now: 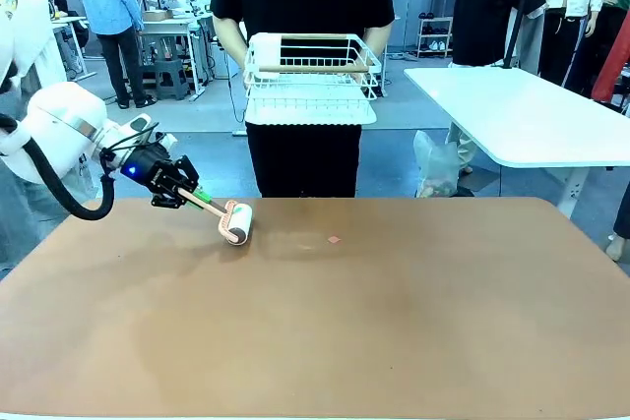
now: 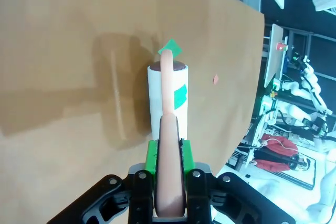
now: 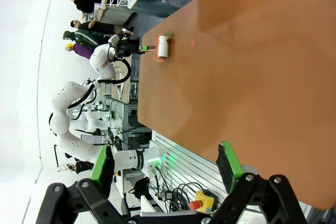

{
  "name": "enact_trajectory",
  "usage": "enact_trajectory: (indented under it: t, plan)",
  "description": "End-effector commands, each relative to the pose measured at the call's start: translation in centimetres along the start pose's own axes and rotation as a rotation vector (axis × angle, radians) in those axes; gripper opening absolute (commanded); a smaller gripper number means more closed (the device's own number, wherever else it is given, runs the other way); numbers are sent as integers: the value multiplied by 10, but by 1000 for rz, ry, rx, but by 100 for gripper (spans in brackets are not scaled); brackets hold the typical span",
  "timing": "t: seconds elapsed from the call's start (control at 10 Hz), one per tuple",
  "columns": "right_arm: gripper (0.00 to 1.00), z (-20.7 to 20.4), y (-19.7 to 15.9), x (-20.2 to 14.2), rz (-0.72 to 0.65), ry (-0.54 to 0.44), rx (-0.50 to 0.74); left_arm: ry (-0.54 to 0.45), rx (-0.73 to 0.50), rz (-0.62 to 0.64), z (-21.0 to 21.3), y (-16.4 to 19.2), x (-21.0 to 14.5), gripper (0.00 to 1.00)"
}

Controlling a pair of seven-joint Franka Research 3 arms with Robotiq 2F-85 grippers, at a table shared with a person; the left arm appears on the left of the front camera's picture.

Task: Clean the table.
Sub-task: Clean the table with the Lint Roller when the human lifts the Dish drying rack.

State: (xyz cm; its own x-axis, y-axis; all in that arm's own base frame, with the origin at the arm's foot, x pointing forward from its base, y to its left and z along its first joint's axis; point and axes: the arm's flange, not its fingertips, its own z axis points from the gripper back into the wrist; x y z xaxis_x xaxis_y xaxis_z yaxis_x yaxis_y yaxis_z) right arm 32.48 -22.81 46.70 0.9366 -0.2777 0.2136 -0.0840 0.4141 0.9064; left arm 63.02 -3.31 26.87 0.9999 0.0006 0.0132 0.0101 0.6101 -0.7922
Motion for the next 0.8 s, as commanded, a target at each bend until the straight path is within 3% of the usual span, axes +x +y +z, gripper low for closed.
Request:
enact_trajectory:
  t: [0.0, 0.2, 0.7]
  plan:
    - [100, 2, 4, 0, 15, -5, 17, 21, 23, 25, -15, -1, 11, 21]
    - [100, 2, 4, 0, 15, -5, 17, 54, 35, 21, -35, -10, 12, 21]
    - [100, 2, 4, 0, 15, -5, 17, 101, 68, 18, -119, -75, -10, 21]
